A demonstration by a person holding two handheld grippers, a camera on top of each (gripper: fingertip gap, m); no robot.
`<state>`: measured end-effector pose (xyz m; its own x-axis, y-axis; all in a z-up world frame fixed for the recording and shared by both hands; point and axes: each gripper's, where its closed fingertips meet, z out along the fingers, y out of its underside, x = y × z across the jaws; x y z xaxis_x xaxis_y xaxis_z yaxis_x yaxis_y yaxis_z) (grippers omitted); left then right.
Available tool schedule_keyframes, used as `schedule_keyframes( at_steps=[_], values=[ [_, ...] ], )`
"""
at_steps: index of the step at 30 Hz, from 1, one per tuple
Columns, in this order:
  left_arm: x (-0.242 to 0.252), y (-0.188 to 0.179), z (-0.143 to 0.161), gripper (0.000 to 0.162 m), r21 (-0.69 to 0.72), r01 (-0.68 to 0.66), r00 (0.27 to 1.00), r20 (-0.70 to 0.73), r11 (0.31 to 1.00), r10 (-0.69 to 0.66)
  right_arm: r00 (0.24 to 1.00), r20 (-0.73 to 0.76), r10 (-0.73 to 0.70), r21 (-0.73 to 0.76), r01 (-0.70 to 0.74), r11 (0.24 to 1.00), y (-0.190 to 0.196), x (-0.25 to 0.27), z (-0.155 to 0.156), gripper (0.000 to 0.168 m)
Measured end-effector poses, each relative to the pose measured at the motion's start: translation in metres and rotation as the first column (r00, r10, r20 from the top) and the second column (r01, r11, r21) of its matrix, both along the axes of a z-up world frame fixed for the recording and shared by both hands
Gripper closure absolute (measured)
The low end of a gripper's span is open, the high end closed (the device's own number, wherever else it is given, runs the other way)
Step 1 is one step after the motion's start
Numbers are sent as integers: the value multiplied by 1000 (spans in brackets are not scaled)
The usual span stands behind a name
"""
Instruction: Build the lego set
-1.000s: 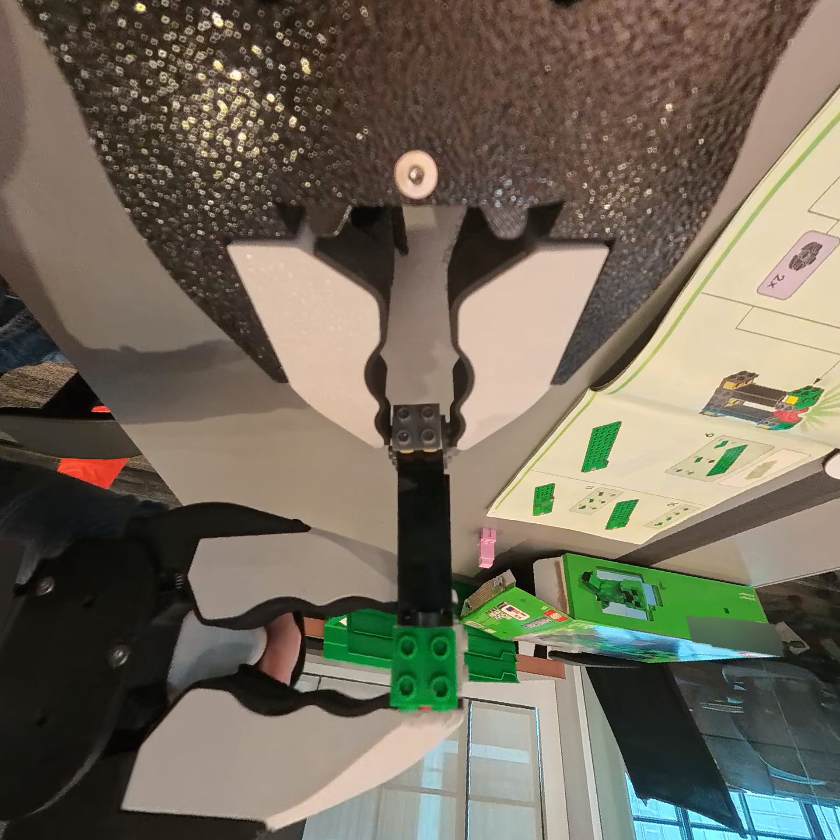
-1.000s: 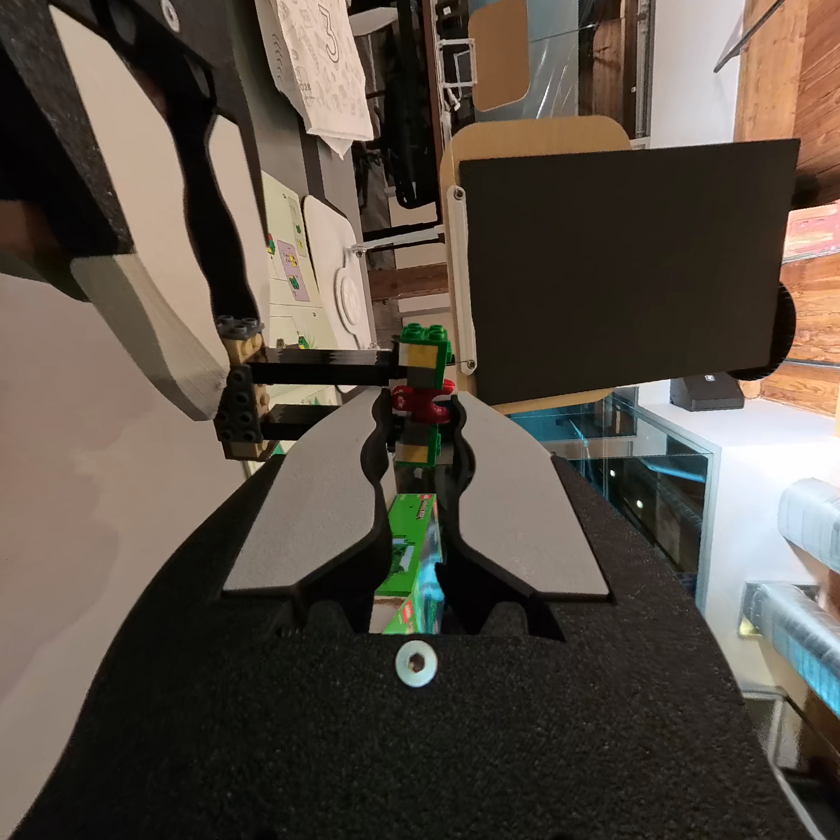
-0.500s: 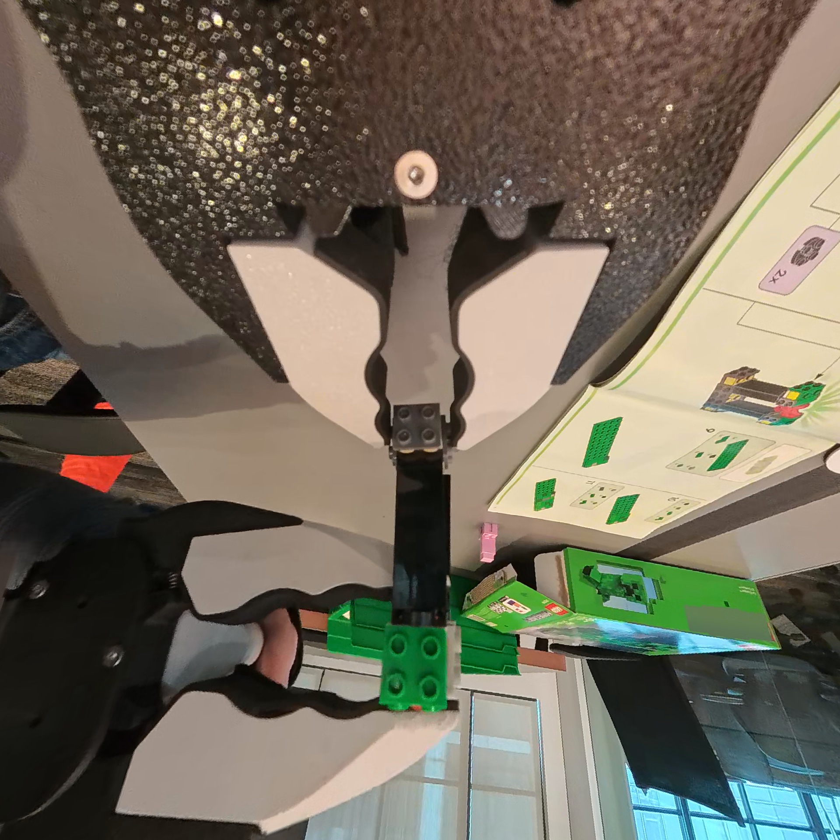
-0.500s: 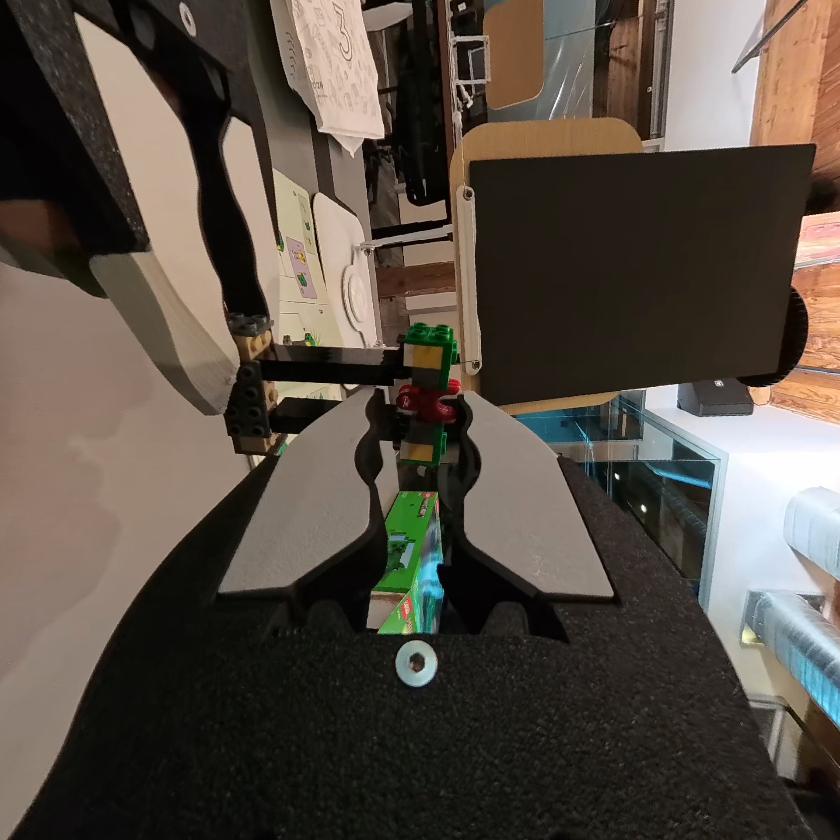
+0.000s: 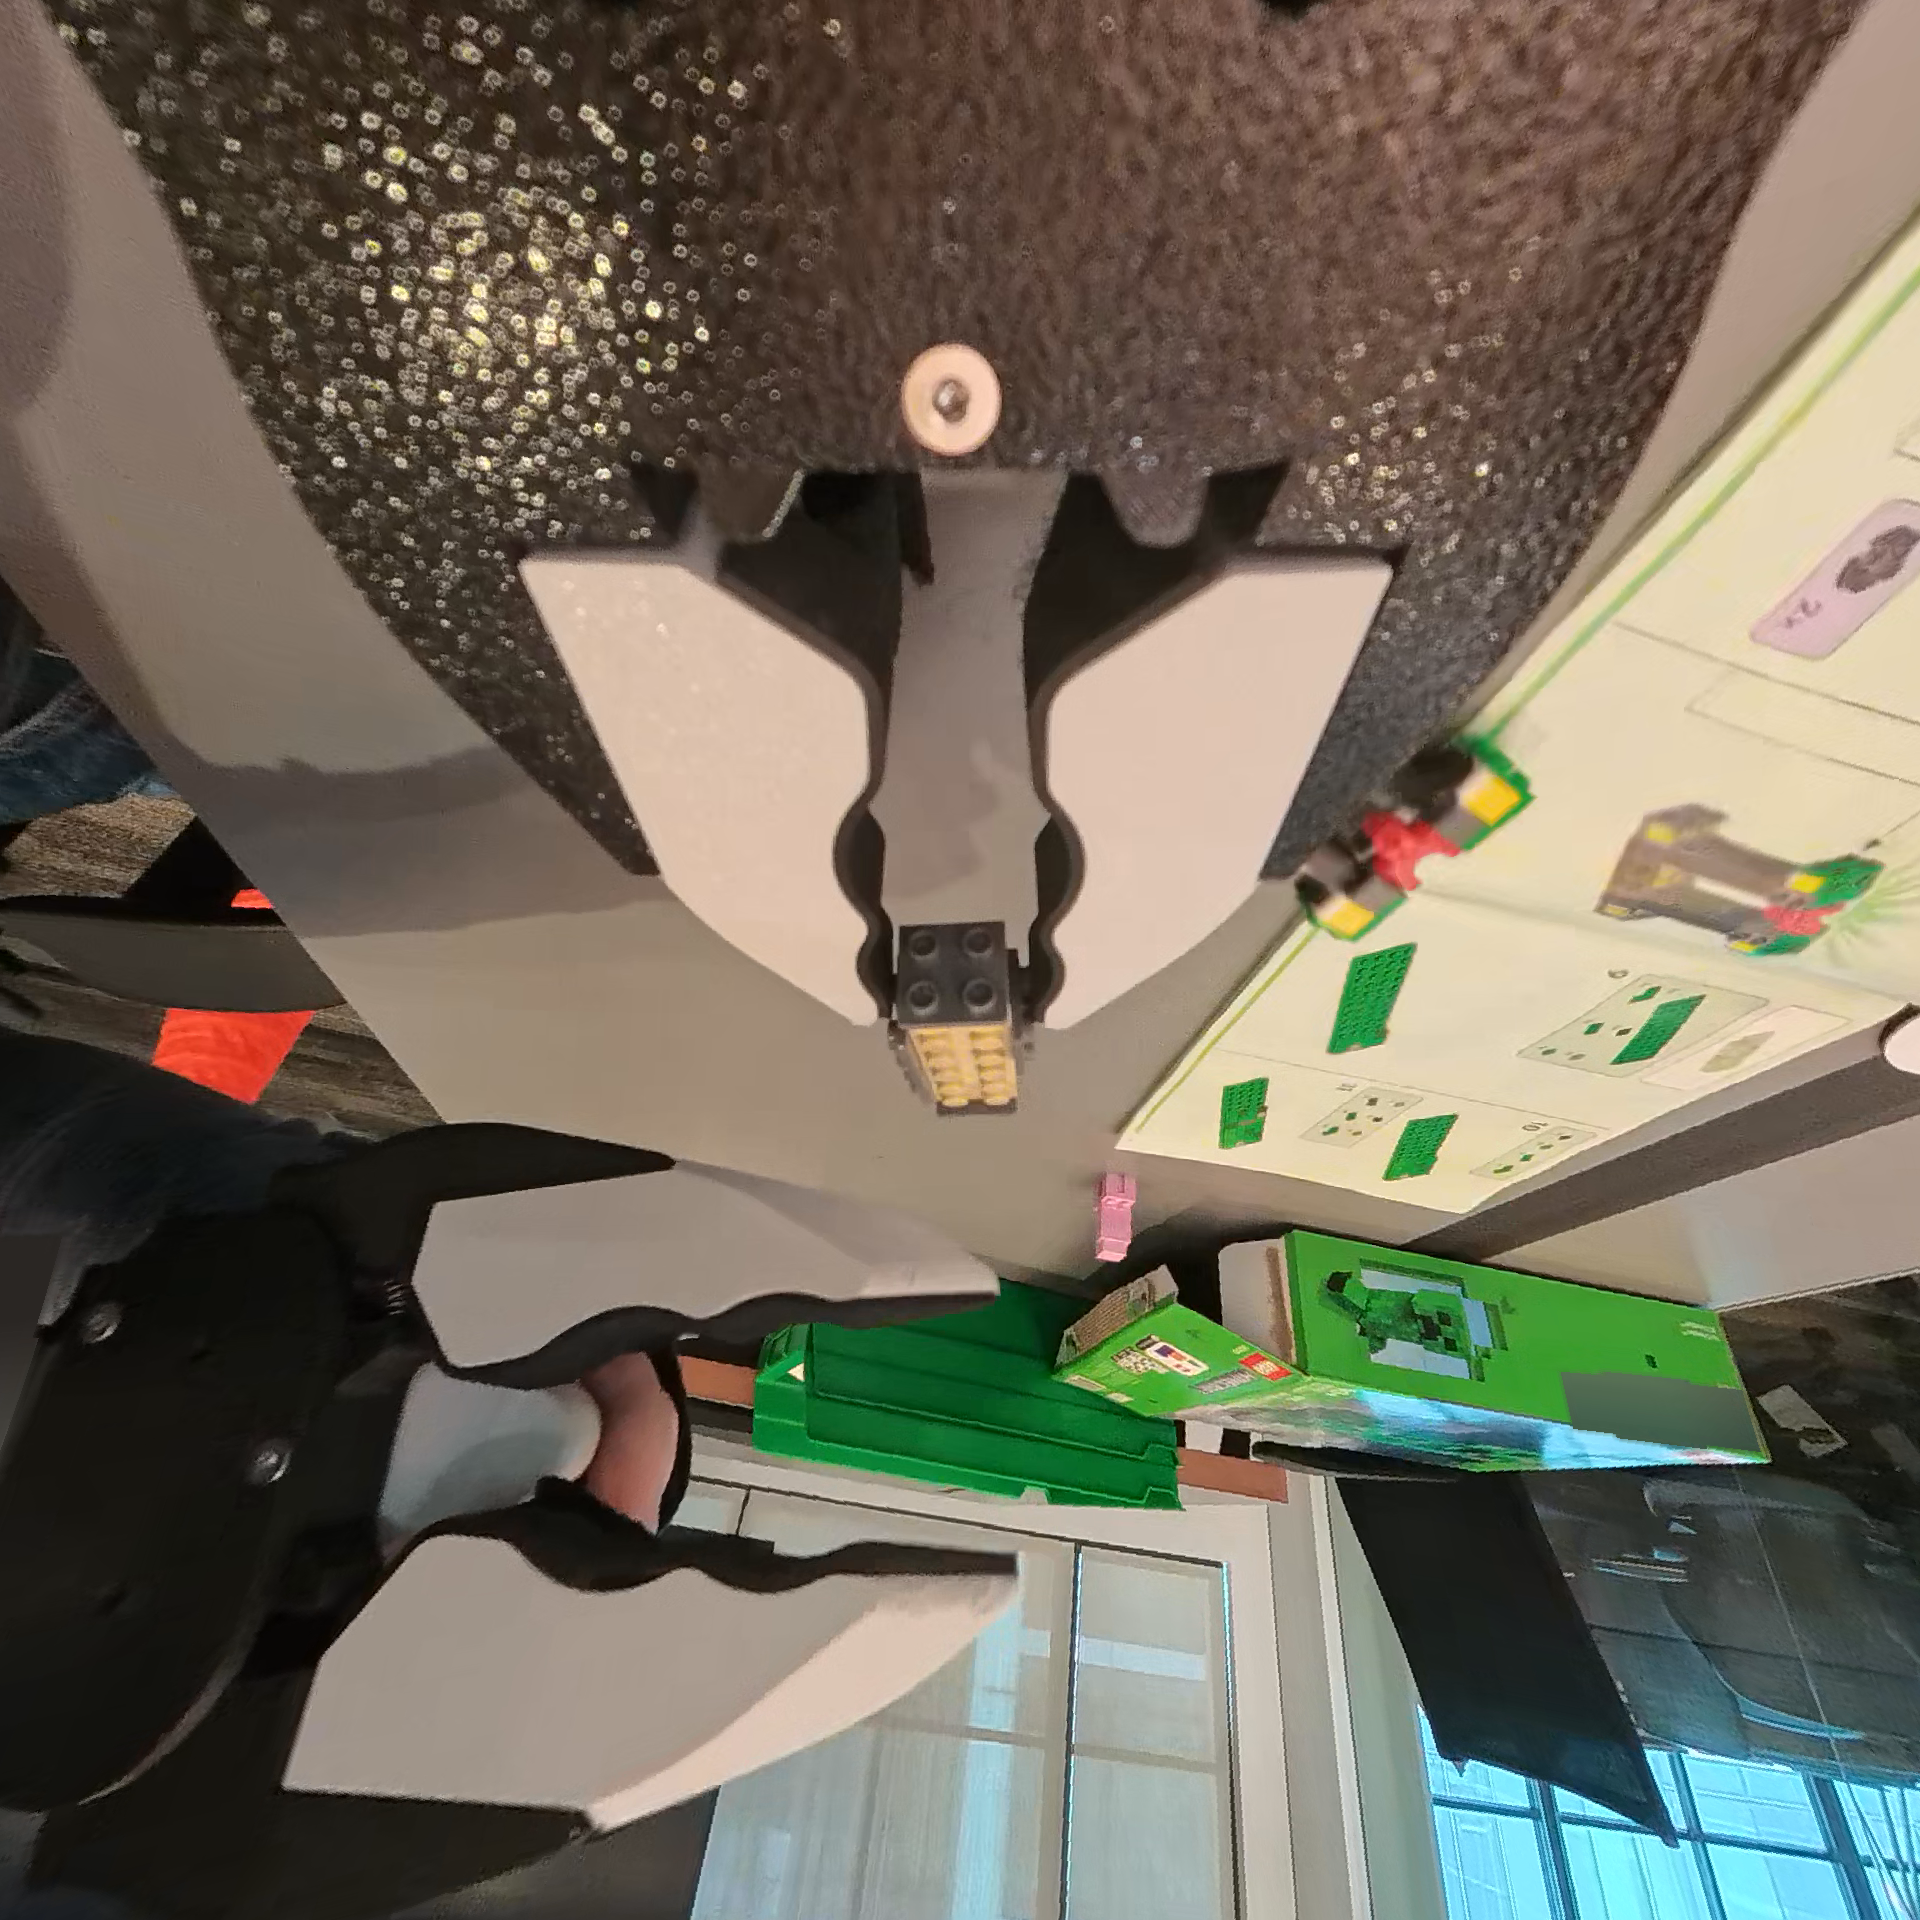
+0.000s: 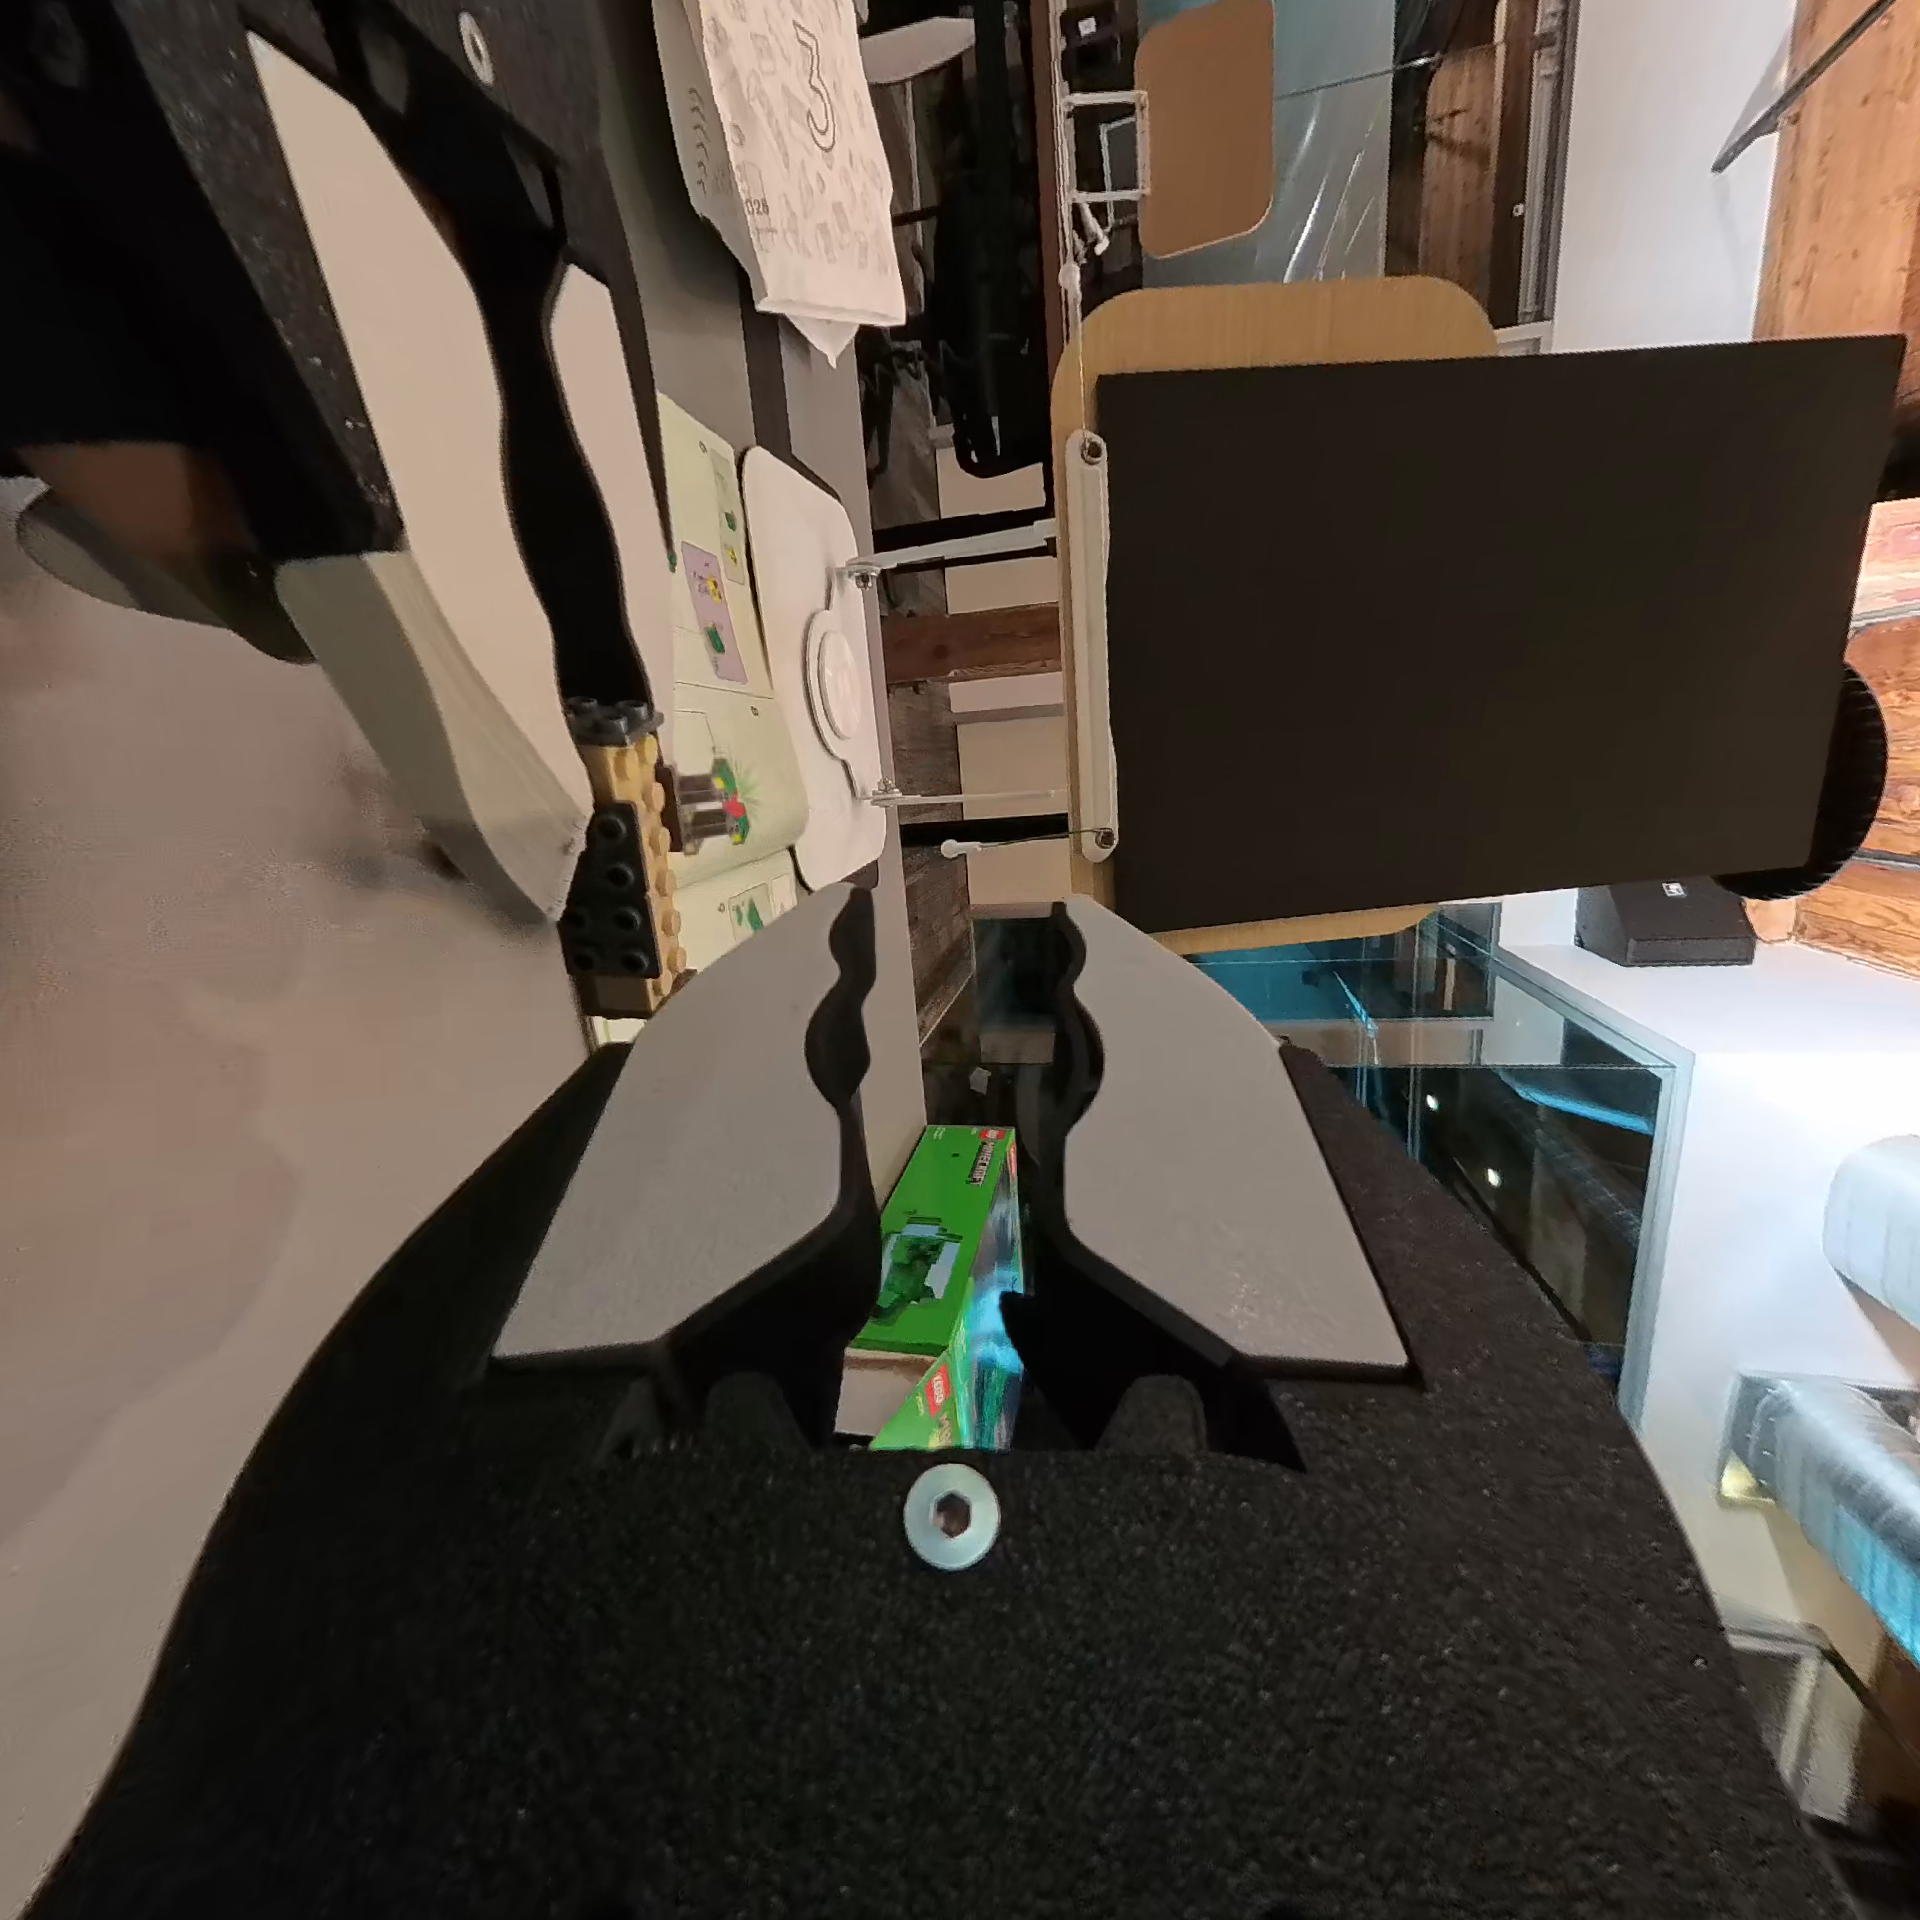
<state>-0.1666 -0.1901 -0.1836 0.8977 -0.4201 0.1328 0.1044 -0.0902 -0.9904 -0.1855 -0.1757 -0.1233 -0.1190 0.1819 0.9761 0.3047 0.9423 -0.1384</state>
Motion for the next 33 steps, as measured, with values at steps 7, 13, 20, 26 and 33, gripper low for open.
schedule_keyframes(
  at_steps=[7,13,20,26,33],
  values=[
    [0,0,0,138,0,2,1000,-2,1000,-2,1000,5,-18,-3,18,1000,4,1,-2,138],
    [-6,-3,5,138,28,-17,1000,-4,999,17,995,2,-101,-80,101,992,29,3,-4,142],
    [-53,-19,22,138,136,-172,985,36,976,169,984,179,1,-643,117,757,25,1,-66,134],
    [-83,-32,32,138,204,-272,962,34,940,271,955,269,127,-853,175,492,-3,-12,-108,112],
    [-98,-36,30,138,186,-286,958,71,940,277,902,339,267,-886,210,414,0,-23,-124,113]
  ],
)
